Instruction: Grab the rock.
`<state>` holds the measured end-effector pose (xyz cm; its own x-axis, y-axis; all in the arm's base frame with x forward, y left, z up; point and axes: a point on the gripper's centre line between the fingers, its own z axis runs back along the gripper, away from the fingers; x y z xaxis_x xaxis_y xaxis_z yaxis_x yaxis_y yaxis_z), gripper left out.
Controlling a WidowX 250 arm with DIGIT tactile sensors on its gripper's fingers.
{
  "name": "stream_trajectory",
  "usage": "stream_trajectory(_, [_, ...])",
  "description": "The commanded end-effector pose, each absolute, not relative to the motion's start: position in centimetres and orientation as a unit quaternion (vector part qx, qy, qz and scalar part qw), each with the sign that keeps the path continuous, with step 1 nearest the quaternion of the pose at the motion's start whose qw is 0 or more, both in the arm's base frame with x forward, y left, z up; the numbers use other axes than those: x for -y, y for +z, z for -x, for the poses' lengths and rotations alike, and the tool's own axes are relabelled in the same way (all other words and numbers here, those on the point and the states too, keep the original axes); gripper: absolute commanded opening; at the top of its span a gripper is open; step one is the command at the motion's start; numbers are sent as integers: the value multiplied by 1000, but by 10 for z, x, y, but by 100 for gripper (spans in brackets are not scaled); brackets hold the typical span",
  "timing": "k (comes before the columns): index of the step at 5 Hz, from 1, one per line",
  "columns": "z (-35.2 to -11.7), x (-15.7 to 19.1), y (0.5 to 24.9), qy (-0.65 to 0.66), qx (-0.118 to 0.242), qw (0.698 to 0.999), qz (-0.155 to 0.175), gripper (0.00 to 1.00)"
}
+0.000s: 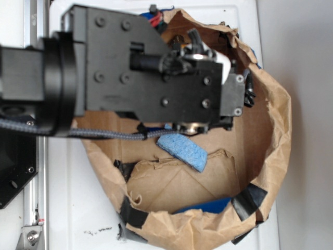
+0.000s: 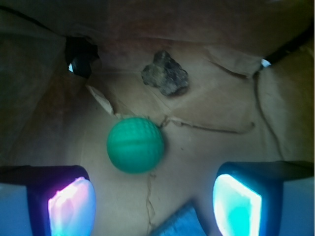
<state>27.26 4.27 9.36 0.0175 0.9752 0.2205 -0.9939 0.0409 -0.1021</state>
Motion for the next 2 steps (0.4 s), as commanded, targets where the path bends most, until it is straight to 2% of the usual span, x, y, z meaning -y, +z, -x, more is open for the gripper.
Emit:
stream_trajectory(1, [-262,-70,86,692,148,706,-36,100])
stream_trajectory(2, [-257,-80,86,694,156,701,-38,100])
